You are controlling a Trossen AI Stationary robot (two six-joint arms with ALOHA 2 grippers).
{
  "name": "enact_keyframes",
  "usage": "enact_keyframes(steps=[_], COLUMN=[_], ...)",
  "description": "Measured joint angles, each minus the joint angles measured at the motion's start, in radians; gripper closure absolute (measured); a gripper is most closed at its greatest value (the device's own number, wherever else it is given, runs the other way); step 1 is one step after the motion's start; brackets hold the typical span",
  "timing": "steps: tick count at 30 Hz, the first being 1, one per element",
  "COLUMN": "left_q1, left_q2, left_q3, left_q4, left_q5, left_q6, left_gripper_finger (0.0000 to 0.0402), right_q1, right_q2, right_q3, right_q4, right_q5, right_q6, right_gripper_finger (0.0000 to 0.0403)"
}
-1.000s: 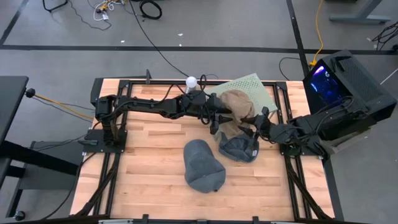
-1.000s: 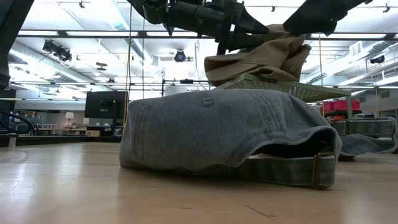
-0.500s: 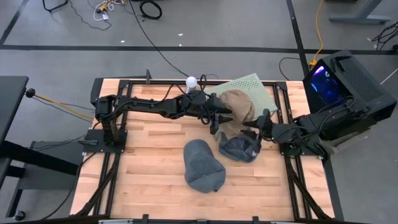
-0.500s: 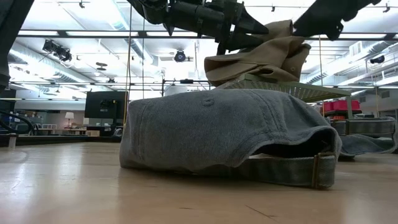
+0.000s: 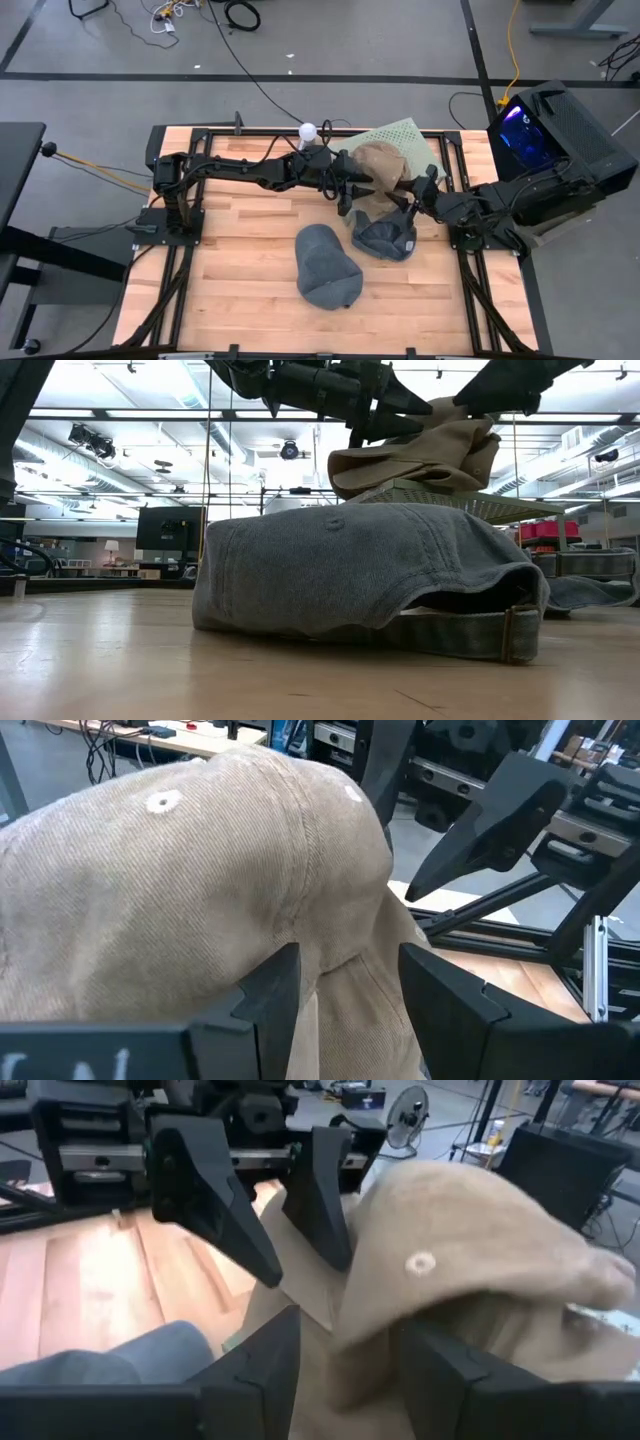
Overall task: Stack caps on shelf
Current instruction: Adjust the brown caps
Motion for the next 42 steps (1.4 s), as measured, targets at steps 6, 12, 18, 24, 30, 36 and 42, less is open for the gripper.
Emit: enact_keyframes(steps=[6, 12, 18, 24, 30, 36, 42], left_q1=[-0.002, -0.054, -0.177, -0.275, -0.291, -0.266, -0.234], left_q2=[-0.001, -0.063, -0.128, -0.083, 0.01, 0.114, 0.156], left_q3=[0.0, -0.001, 0.0, 0.0, 0.001, 0.0, 0.0], left_q4=[0.0, -0.045, -0.239, -0.299, -0.152, -0.002, 0.113], left_q5=[0.0, -0.023, -0.162, -0.345, -0.544, -0.661, -0.756], left_q6=[0.003, 0.213, 0.405, 0.474, 0.508, 0.511, 0.524], left_gripper_finger=[0.0225, 0.0234, 0.0302, 0.0393, 0.0392, 0.0393, 0.0389], right_q1=[-0.055, -0.07, -0.071, -0.078, -0.108, -0.124, -0.125], right_q2=[0.04, 0.041, 0.041, 0.041, 0.04, 0.04, 0.04], right_q3=[0.0, 0.0, 0.0, 0.0, 0.0, 0.0, 0.0], right_q4=[0.027, 0.028, 0.045, 0.155, 0.214, 0.209, 0.208], right_q5=[-0.006, -0.011, -0.003, -0.015, -0.112, -0.146, -0.176], right_q6=[-0.051, -0.075, -0.083, -0.145, -0.144, -0.118, -0.1], right_gripper_finger=[0.0272, 0.0371, 0.0385, 0.0398, 0.0398, 0.0399, 0.04])
